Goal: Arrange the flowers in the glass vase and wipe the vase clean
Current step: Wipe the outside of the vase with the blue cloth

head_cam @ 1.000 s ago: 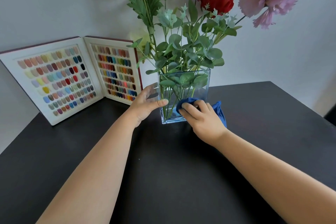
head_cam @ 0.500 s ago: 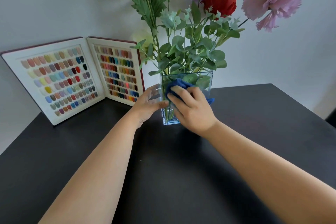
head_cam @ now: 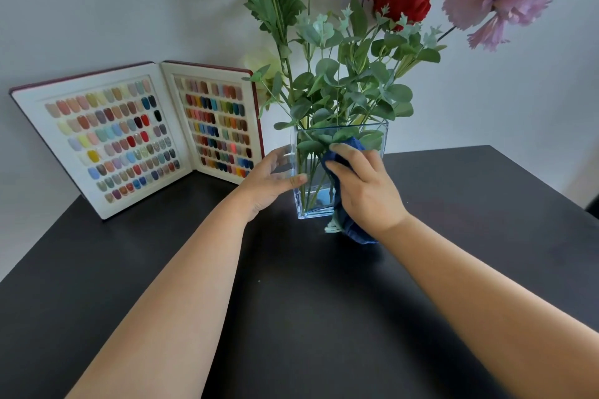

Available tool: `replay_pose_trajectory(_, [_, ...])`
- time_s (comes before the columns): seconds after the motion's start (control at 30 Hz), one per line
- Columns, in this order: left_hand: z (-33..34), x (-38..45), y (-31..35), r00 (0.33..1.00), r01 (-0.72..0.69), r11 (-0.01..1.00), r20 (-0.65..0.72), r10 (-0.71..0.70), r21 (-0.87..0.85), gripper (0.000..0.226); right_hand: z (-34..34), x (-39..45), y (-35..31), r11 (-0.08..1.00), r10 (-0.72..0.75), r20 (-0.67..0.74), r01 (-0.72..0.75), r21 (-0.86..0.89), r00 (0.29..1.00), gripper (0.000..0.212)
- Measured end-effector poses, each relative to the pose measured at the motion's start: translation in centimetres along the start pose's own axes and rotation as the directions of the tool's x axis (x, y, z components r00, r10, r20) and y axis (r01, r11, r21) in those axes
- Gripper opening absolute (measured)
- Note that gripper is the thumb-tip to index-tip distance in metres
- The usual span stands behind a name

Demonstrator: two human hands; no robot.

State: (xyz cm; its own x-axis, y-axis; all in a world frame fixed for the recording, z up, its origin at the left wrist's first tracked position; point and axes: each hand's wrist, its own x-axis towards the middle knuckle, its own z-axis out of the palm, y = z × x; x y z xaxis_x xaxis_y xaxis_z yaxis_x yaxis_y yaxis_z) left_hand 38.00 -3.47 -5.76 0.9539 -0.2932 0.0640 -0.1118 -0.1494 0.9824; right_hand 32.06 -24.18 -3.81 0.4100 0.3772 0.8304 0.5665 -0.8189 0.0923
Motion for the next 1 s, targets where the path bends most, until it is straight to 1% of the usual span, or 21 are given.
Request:
replay_pose_trajectory(0.13, [-0.7,-0.1,0.7,0.997,0.035,0.999,0.069,-0.036,0.011,0.092,1.3,-2.2,-0.9,0.996,0.051,0.028,-0.048,-0.073,0.998,0.034])
replay_pose_trajectory(0.27, [-0.2,0.2,1.7,0.999,0.041,0.999,0.014,-0.041,0.015,0.082,2.5,-3.7,-1.9,0.997,0.003,0.196,0.012,-0.079,0.981,0.044])
replay_pose_trajectory(0.37, [0.2,0.3,1.5,0.999,0.018,1.0,-0.031,-0.017,0.023,0.075,3.0,-4.3,-3.0,0.997,-0.019,0.299,0.041,-0.068,0.954,0.043])
replay_pose_trajectory(0.43, [0.5,0.1,1.4,0.999,-0.007,1.0,-0.053,0.008,0.023,0.076,2.9,-4.4,-3.5,0.993,-0.046,0.364,0.081,-0.082,0.93,0.042])
replay_pose_trajectory(0.5, [0.8,-0.1,1.6,0.997,-0.022,1.0,-0.076,0.023,0.018,0.084,2.6,-4.0,-3.9,0.985,-0.07,0.451,0.134,-0.111,0.89,0.038])
replay_pose_trajectory(0.57, [0.9,-0.3,1.7,0.997,-0.02,0.999,-0.077,0.023,0.03,0.095,2.3,-3.5,-4.2,0.97,-0.089,0.578,0.202,-0.133,0.811,0.033])
replay_pose_trajectory(0.63, [0.8,-0.9,1.5,0.997,0.002,0.997,-0.074,0.004,0.08,0.098,2.2,-3.2,-4.3,0.977,-0.078,0.677,0.19,-0.093,0.731,0.035])
replay_pose_trajectory(0.67, [0.7,-1.3,1.3,0.997,0.007,0.995,-0.082,0.002,0.102,0.095,1.9,-3.2,-4.2,0.987,-0.067,0.697,0.151,-0.061,0.714,0.037])
replay_pose_trajectory(0.7, [0.5,-1.9,1.1,0.995,0.002,0.993,-0.099,0.01,0.117,0.092,1.3,-3.1,-4.0,0.995,-0.058,0.7,0.097,-0.016,0.712,0.04])
replay_pose_trajectory(0.73, [0.3,-2.6,0.9,0.992,-0.006,0.99,-0.126,0.024,0.138,0.089,0.6,-3.1,-3.7,0.998,-0.055,0.674,0.023,0.056,0.737,0.042])
replay_pose_trajectory(0.77, [0.1,-3.5,0.8,0.987,-0.006,0.986,-0.16,0.033,0.167,0.08,-0.2,-3.2,-3.6,0.986,-0.047,0.621,-0.063,0.154,0.783,0.045])
replay_pose_trajectory(0.8, [-0.1,-4.3,0.6,0.978,-0.005,0.979,-0.204,0.047,0.204,0.061,-1.2,-3.1,-3.5,0.95,-0.015,0.559,-0.163,0.267,0.829,0.047])
replay_pose_trajectory(0.83, [-0.2,-5.1,0.7,0.968,-0.002,0.97,-0.242,0.064,0.245,0.037,-2.3,-3.0,-3.5,0.883,0.05,0.507,-0.276,0.381,0.86,0.048])
replay_pose_trajectory(0.87, [-0.3,-5.8,0.7,0.965,-0.001,0.965,-0.254,0.07,0.263,0.028,-3.5,-2.8,-3.7,0.789,0.138,0.479,-0.388,0.477,0.867,0.049])
replay_pose_trajectory(0.9, [-0.2,-6.8,1.2,0.966,-0.008,0.961,-0.248,0.08,0.277,0.039,-4.5,-2.4,-4.1,0.681,0.217,0.487,-0.488,0.545,0.846,0.049])
replay_pose_trajectory(0.93, [-0.3,-7.8,1.6,0.974,-0.024,0.969,-0.211,0.078,0.247,0.051,-5.4,-2.0,-4.4,0.581,0.263,0.517,-0.561,0.589,0.815,0.05])
replay_pose_trajectory(0.97, [-0.3,-8.9,2.3,0.987,-0.046,0.984,-0.143,0.071,0.174,0.058,-6.1,-1.6,-4.7,0.507,0.272,0.551,-0.604,0.615,0.789,0.05])
replay_pose_trajectory(1.0, [-0.4,-10.0,3.0,0.997,-0.068,0.995,-0.037,0.071,0.079,0.06,-6.6,-1.1,-5.0,0.46,0.255,0.581,-0.626,0.63,0.772,0.048])
